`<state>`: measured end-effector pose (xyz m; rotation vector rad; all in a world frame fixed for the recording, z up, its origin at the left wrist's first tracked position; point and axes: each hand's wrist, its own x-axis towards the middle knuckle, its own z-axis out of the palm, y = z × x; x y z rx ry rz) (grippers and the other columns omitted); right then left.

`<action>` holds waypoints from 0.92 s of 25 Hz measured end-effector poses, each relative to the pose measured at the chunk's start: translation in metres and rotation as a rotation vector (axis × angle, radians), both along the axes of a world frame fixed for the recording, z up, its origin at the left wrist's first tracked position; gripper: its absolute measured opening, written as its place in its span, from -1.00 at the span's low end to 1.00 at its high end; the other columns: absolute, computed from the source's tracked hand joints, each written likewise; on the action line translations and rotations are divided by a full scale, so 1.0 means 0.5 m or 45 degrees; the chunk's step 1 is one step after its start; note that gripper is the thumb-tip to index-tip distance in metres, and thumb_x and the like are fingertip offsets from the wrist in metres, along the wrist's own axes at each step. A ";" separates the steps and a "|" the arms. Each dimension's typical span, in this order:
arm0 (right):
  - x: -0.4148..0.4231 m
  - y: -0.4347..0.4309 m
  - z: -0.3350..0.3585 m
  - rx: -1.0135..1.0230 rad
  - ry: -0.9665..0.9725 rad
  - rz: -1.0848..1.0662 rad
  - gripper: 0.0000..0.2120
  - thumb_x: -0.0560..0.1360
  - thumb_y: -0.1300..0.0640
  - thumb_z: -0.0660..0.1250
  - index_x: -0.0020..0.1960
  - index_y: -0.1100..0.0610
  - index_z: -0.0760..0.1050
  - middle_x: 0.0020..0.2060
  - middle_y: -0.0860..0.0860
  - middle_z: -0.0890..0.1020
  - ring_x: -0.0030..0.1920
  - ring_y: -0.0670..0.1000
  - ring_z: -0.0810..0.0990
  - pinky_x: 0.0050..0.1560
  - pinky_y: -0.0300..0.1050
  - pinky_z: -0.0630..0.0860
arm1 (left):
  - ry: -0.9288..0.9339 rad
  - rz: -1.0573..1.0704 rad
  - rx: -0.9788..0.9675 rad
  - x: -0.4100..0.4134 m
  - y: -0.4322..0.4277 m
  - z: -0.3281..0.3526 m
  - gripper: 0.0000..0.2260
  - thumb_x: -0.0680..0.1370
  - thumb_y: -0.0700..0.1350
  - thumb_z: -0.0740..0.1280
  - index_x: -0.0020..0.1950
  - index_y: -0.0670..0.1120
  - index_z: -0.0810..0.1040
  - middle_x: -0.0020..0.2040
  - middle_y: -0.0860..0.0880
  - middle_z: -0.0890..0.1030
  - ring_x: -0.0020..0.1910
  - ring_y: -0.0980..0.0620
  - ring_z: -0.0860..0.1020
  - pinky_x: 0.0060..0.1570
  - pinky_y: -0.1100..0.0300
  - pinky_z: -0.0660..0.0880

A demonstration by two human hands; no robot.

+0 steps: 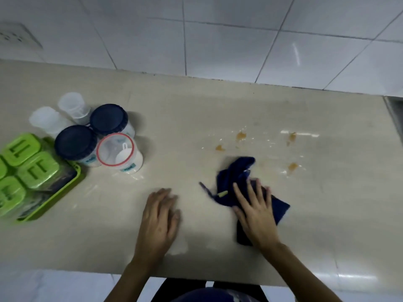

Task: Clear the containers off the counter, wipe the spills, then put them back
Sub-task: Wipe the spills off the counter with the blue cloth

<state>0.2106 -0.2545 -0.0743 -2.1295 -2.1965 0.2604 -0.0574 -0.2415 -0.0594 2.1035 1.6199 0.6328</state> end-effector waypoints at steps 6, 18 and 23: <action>-0.093 0.198 -0.020 0.005 0.084 0.347 -0.51 0.58 -0.10 0.00 0.50 -0.09 0.17 0.53 0.10 0.19 0.52 0.21 0.10 0.50 0.19 -0.08 | 0.236 -0.008 -0.023 -0.006 0.029 -0.010 -0.57 0.58 -0.03 0.13 0.40 -0.19 0.36 0.44 -0.16 0.37 0.47 -0.09 0.27 0.50 0.01 0.09; 0.176 0.183 -0.002 -0.003 0.107 -0.425 -0.43 0.56 -0.14 -0.13 0.51 0.02 0.15 0.51 0.15 0.22 0.53 0.22 0.07 0.51 0.16 -0.08 | 0.186 -0.336 0.143 0.151 0.027 -0.024 -0.56 0.57 -0.01 0.20 0.35 -0.24 0.47 0.41 -0.16 0.44 0.45 -0.06 0.30 0.47 0.03 0.15; -0.045 0.229 -0.016 0.004 0.136 0.400 -0.52 0.60 -0.06 0.01 0.50 0.00 0.19 0.53 0.09 0.19 0.53 0.21 0.09 0.52 0.16 -0.15 | 0.338 -0.336 0.090 0.152 0.011 -0.006 -0.57 0.58 0.01 0.16 0.35 -0.22 0.46 0.38 -0.17 0.48 0.42 -0.03 0.30 0.50 0.12 0.05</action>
